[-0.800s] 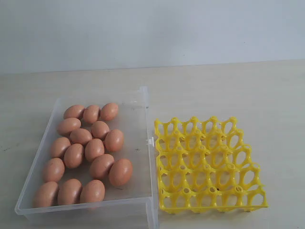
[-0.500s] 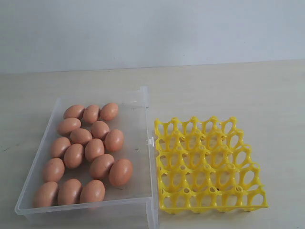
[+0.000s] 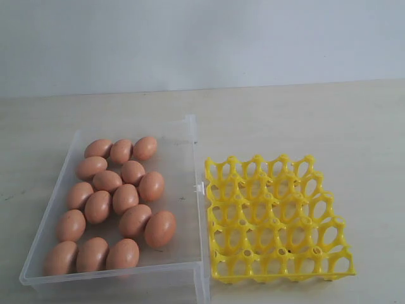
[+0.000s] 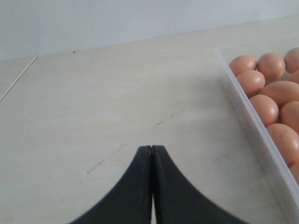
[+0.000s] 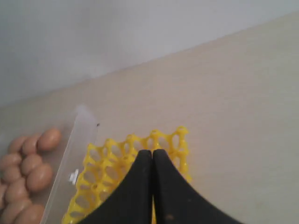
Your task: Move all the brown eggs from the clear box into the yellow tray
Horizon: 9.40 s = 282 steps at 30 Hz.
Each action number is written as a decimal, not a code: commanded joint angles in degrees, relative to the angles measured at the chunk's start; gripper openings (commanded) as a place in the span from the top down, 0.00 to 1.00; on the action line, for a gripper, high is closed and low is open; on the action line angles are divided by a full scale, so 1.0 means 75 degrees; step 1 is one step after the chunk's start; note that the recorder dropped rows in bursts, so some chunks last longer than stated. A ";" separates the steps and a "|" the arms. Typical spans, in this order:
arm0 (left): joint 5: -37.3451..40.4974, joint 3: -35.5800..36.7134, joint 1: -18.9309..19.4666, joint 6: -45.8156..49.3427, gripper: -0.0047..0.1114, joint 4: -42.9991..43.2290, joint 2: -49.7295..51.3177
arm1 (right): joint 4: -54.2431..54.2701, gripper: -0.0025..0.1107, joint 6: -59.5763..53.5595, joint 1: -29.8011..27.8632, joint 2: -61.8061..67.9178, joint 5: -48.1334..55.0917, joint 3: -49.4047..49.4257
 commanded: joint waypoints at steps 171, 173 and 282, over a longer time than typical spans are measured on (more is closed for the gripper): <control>-0.0070 -0.0031 -0.0044 -0.0036 0.96 -0.0019 -0.0043 | -0.4052 0.41 0.1154 0.2344 1.0162 -0.6894 -0.2873; -0.0070 -0.0031 -0.0044 -0.0036 0.96 -0.0019 -0.0043 | -0.4118 0.52 0.1170 0.2408 0.9356 -0.5816 -0.3035; -0.0070 -0.0031 -0.0044 -0.0036 0.96 -0.0019 -0.0043 | -0.1888 0.64 -0.2217 0.2211 1.0878 -0.4630 -0.3566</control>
